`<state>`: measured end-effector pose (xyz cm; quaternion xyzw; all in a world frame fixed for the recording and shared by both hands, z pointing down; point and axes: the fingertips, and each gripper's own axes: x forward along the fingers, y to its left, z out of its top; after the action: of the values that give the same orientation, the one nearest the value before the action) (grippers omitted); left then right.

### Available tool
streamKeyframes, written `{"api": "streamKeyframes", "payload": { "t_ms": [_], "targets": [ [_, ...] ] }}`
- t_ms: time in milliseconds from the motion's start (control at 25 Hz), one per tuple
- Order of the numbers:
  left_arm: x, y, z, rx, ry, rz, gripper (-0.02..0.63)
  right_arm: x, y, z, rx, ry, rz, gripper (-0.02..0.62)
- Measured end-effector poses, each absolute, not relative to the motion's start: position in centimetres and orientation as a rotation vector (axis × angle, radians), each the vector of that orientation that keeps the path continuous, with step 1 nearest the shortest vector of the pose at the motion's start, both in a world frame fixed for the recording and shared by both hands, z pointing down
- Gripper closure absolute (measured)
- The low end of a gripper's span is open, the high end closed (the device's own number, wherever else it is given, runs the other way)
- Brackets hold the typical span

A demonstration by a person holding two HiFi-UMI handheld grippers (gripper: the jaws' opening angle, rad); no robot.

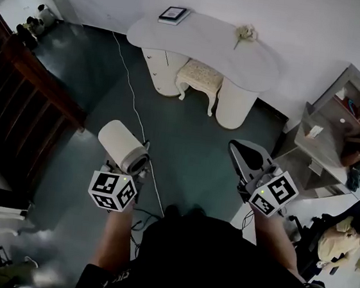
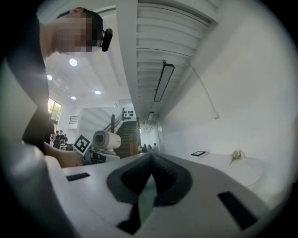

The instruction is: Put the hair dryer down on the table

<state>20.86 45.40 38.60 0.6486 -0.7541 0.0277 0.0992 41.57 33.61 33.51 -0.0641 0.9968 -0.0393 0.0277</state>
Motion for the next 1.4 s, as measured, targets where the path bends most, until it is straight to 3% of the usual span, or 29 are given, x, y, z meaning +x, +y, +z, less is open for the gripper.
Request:
{"api": "streamKeyframes", "payload": {
  "t_ms": [320,640,1400],
  "targets": [
    [22.8,46.1,39.9,1.896,-2.222,0.077,0.399,42.4,34.2,34.5,-0.095,3.065,-0.207,0.592],
    [19.7,44.4,40.4,1.901,-2.213,0.078,0.397,38.8,33.6,34.8,-0.037,3.082,-0.165,0.591],
    [-2.4,39.4,39.7,1.963,-2.204,0.05,0.396,15.5,29.5,32.4,-0.024,3.129,-0.103,0.589]
  ]
}}
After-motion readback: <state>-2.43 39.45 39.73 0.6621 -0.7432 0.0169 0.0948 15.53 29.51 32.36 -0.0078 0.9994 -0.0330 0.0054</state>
